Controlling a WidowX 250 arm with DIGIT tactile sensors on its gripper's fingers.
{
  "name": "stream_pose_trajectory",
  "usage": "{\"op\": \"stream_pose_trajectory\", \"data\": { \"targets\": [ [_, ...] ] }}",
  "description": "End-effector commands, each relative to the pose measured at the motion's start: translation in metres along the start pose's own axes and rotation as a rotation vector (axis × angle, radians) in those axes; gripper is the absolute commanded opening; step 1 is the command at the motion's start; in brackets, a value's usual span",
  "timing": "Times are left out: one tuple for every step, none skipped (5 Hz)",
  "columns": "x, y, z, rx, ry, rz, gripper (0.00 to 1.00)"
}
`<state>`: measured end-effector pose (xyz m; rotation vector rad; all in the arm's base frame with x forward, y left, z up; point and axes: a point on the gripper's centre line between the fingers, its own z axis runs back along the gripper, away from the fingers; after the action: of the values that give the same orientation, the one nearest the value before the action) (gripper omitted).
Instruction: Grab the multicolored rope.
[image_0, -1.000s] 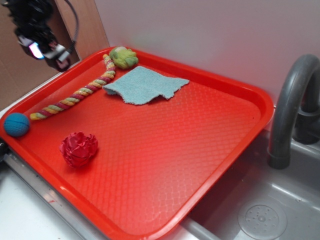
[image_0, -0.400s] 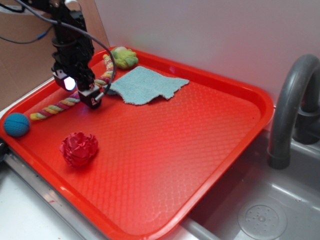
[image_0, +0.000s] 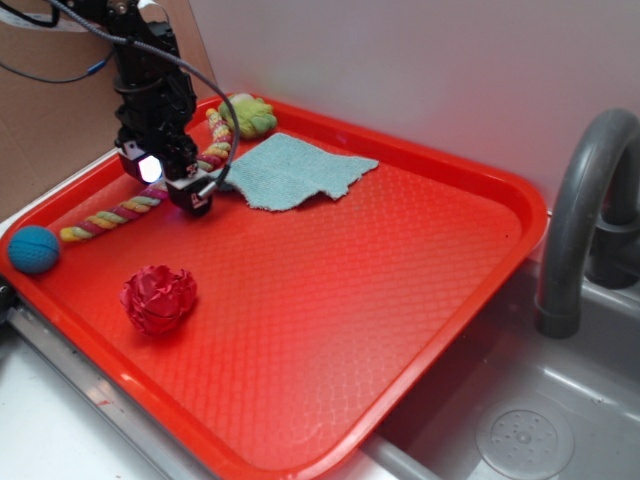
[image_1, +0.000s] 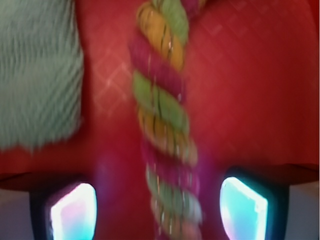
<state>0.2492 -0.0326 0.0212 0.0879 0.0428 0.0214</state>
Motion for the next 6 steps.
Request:
{"op": "stream_pose_trajectory", "data": {
  "targets": [
    [0.002, 0.008, -0.017, -0.024, 0.009, -0.003, 0.0],
    [0.005, 0.007, -0.016, -0.019, 0.013, -0.023, 0.0],
    [0.008, 0.004, -0.001, -0.008, 0.002, -0.036, 0.0],
    [0.013, 0.0, 0.028, 0.02, -0.032, -0.038, 0.0],
    [0.017, 0.0, 0.078, 0.077, -0.052, 0.027, 0.0],
    [0.018, -0.002, 0.125, 0.059, -0.037, 0.067, 0.0]
  ]
}}
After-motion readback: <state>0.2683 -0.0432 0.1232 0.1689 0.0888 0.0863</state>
